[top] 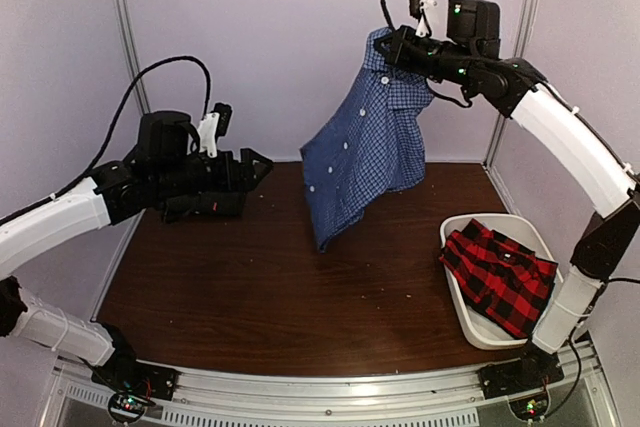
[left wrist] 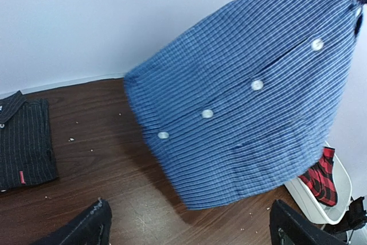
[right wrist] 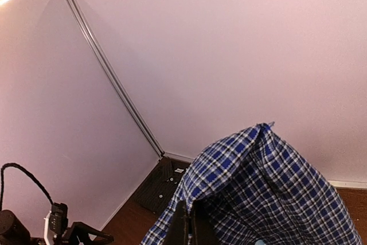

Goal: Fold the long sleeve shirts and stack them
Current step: Move the crumpled shirt to the center of the board, then rotate the crumpled shirt at the center of the board.

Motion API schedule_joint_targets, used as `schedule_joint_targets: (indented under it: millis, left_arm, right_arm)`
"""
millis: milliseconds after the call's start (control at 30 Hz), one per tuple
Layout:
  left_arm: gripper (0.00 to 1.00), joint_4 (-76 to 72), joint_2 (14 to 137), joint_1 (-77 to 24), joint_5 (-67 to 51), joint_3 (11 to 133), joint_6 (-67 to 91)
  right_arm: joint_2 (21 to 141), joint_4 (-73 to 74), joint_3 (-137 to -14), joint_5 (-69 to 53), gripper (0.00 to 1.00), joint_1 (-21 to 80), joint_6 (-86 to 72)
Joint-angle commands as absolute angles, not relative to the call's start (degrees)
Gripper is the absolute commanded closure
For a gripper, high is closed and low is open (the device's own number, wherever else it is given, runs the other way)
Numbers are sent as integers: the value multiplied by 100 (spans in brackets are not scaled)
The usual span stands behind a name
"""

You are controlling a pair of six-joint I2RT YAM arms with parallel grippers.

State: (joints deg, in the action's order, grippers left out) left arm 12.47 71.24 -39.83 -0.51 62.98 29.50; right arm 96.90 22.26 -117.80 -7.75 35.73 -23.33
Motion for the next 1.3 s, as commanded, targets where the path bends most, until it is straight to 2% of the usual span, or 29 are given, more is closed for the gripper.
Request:
schedule_joint_targets:
  millis: [0,267,433,467,533,700,767,833,967,1267]
  left_arm:
    - [2,1353,6770,-3929,338,6187,2961]
    - [2,1845,6463,-3750,1339,5980,3513]
    - [2,1752,6478,-3315,847,5682,3815]
    - [2,1737,6534,-3259,720,5643,3853]
    - [2,1647,6664,-3196,466,5564,3886]
    - [2,1523,7053,-3164,9,5496,3849]
    - [2,1503,7140,-3164,-138,5457,3812]
    - [2,1482,7203,-3164,-269,5414,3773]
    - [2,1435,7370,-3163,-475,5327,3721]
    - [2,1055,7970,-3242,-1851,5183,3591]
  right_arm:
    - [10075,2419,-11404,-487,100,4116,-2044]
    - [10457,1727,-10036,-464,100,5354,-2366]
    - [10869,1094,-9198,-806,100,6133,-2810]
    - [10952,1019,-9079,-903,96,6236,-2886]
    - [11089,906,-8878,-1096,81,6420,-3010]
    - [10790,1101,-8668,-926,25,6627,-2894]
    - [10483,1194,-8581,-733,12,6623,-2800]
    - [10226,1376,-8554,-440,6,6619,-2673]
    - [9912,1750,-8440,-30,3,6395,-2535]
    - [9753,1614,-7734,-81,5,5332,-2411]
